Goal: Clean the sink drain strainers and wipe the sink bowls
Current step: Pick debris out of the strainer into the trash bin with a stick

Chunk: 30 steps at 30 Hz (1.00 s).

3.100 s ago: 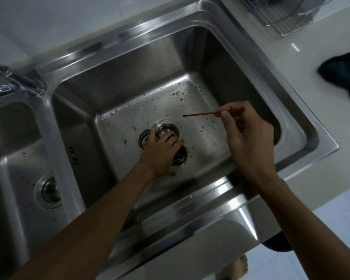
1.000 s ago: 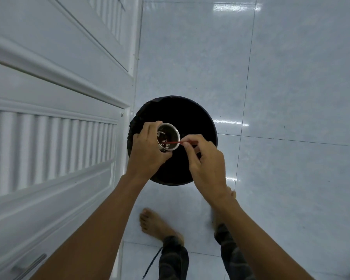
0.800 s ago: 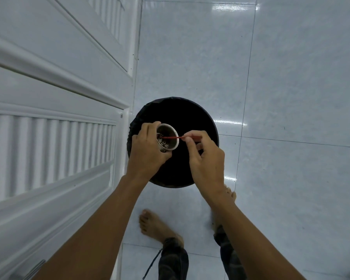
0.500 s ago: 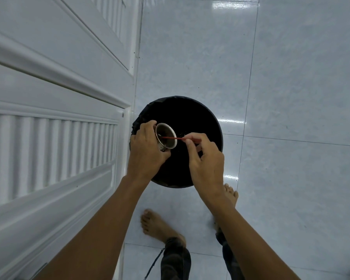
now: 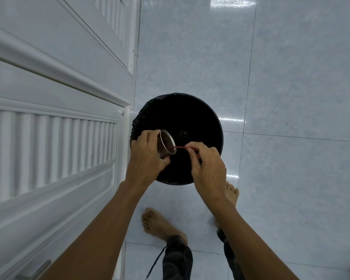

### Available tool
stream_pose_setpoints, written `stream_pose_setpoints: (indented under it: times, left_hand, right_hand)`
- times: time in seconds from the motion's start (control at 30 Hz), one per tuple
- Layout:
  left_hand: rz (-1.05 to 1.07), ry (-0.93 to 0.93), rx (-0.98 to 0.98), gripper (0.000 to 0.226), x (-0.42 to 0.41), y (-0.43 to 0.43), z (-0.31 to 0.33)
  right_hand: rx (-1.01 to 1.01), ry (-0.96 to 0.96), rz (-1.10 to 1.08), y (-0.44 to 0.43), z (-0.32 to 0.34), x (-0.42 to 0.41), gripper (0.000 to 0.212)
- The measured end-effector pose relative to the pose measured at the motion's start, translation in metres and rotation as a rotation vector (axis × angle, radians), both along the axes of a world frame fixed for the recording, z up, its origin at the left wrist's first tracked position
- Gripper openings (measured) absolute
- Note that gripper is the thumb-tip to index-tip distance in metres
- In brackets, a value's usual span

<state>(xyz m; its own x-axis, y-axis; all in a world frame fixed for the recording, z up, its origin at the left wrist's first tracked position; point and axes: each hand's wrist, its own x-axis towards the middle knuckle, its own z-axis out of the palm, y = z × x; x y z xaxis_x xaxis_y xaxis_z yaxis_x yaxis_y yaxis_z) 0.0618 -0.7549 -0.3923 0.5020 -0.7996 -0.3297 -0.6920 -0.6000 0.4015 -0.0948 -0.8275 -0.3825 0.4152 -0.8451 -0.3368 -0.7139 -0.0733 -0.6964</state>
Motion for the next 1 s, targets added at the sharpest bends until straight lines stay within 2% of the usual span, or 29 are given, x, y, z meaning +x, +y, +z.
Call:
stream_pose_setpoints:
  times: [0.2, 0.3, 0.47, 0.63, 0.8, 0.93, 1.0]
  left_hand:
    - [0.091, 0.059, 0.083, 0.079, 0.000, 0.007, 0.002]
    - [0.072, 0.116, 0.086, 0.081, -0.007, 0.010, 0.006]
    - [0.127, 0.173, 0.118, 0.075, -0.010, 0.014, 0.008]
    - [0.098, 0.167, 0.120, 0.076, -0.014, 0.012, 0.011]
    - [0.102, 0.130, 0.122, 0.076, -0.013, 0.012, 0.014]
    - [0.092, 0.182, 0.088, 0.078, -0.013, 0.010, 0.015]
    - [0.100, 0.225, 0.034, 0.078, -0.014, 0.009, 0.017]
  right_hand:
    - [0.114, -0.195, -0.073, 0.009, -0.005, -0.016, 0.018]
    - [0.197, -0.211, -0.061, 0.016, -0.009, -0.018, 0.017]
    - [0.320, -0.214, -0.350, 0.002, -0.018, -0.022, 0.017]
    - [0.446, -0.259, -0.195, 0.011, -0.013, -0.023, 0.014]
    - [0.341, -0.205, -0.374, -0.001, -0.015, -0.022, 0.014]
    - [0.461, -0.268, -0.244, -0.006, -0.012, -0.023, 0.009]
    - [0.422, -0.233, -0.233, -0.009, -0.012, -0.023, 0.010]
